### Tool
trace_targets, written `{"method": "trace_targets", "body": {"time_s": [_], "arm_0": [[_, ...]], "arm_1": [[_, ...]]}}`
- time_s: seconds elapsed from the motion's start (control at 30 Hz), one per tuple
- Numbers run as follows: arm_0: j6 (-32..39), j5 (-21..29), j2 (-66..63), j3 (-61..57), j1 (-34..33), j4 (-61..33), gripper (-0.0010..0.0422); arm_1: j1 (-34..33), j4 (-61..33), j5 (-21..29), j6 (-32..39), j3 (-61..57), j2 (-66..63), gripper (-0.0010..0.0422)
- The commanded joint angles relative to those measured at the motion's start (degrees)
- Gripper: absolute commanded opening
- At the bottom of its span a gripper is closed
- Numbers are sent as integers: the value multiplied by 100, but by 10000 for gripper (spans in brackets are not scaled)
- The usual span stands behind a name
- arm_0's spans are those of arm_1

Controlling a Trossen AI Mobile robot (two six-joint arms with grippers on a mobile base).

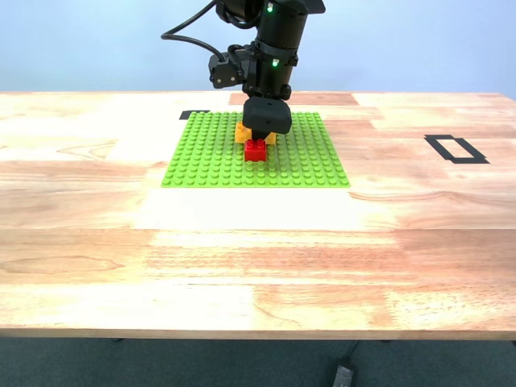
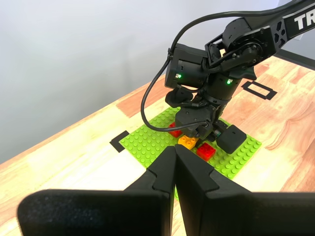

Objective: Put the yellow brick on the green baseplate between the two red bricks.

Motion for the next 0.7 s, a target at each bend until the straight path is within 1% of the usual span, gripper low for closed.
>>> {"method": "trace_targets", "body": {"time_s": [0.03,0.2,0.33,0.7], "arm_0": [[2,2,0,-2,0,35,0],[2,2,0,-2,0,61,0],[2,2,0,7,0,68,0],[2,2,-2,-2,-2,63,0]], "arm_1": [[46,-7,20,17,-2,55,188],[39,96,61,15,-7,4,208],[39,98,227,7,-7,-66,208],[39,4,214,166,2,-470,208]]}}
